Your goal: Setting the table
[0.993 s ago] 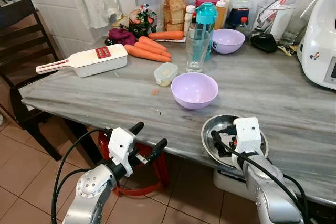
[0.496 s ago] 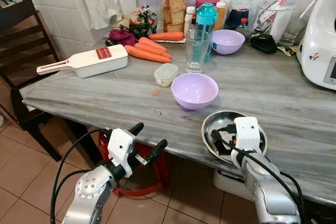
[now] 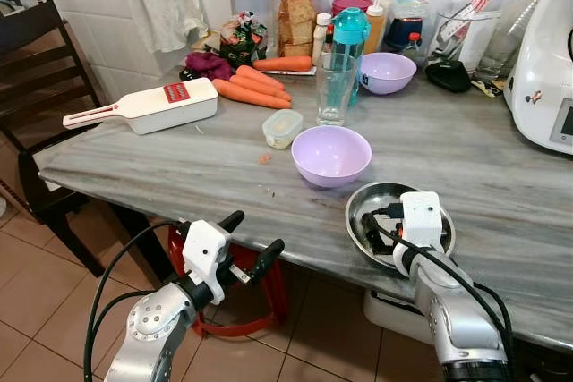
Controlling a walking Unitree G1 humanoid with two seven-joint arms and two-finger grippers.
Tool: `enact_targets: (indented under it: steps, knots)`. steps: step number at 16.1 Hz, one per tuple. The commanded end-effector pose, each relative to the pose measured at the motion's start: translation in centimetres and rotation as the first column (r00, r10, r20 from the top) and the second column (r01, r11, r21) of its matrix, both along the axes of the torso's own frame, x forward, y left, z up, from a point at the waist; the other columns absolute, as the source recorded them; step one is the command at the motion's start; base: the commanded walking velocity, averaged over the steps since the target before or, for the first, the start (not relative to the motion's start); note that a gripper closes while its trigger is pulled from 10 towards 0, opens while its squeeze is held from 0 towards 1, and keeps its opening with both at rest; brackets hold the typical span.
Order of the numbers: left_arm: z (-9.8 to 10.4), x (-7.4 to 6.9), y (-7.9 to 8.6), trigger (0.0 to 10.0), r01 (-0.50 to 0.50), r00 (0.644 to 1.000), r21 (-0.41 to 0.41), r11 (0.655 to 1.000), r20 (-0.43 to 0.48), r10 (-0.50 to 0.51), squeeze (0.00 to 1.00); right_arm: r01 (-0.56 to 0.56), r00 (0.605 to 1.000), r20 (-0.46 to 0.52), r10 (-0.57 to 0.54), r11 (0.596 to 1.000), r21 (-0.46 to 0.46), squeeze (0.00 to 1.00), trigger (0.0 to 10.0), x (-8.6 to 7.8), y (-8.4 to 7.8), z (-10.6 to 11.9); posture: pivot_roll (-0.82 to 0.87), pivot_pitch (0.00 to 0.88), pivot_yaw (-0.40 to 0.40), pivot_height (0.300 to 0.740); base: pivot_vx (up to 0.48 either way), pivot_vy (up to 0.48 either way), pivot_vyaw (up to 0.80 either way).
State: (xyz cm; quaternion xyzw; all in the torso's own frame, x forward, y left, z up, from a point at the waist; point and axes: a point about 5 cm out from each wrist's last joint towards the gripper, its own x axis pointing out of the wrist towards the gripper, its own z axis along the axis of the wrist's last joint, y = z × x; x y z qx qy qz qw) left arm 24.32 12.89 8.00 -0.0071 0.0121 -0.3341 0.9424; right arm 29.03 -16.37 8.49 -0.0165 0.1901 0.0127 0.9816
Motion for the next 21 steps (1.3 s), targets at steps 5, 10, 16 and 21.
enact_targets:
  steps: [5, 10, 16, 21]
  knots:
    - [0.6, -0.1, -0.2, 10.0, 0.048, 0.999, -0.025, 0.999, 0.003, -0.048, 0.00, -0.061, 0.998, -0.017, 0.062, 0.996, 0.071, 0.07, 10.0, 1.1, 2.0, -0.6, 0.05, 0.000, 0.052, 0.740, 0.000, 0.000, 0.00]
    - [0.6, 0.0, -0.4, 10.0, 0.052, 0.999, -0.031, 0.998, 0.002, -0.052, 0.00, -0.093, 0.995, 0.032, 0.090, 0.992, 0.087, 0.00, 10.0, 1.3, 3.0, 0.7, 0.05, 0.000, 0.039, 0.740, 0.000, 0.000, 0.00]
    - [0.9, 0.0, -0.6, 10.0, 0.084, 0.996, -0.056, 0.995, 0.005, -0.084, 0.00, -0.030, 0.975, 0.221, 0.011, 0.996, 0.083, 0.00, 10.0, -0.6, 1.2, 3.9, 0.02, 0.000, 0.038, 0.740, 0.000, 0.000, 0.00]
    - [0.9, 0.7, -0.2, 10.0, -0.017, 0.999, -0.061, 0.998, 0.032, 0.019, 0.00, 0.083, 0.920, 0.381, -0.088, 0.996, 0.029, 0.00, 10.0, -3.2, -1.6, 5.3, 0.01, 0.000, 0.033, 0.740, 0.000, 0.000, 0.00]
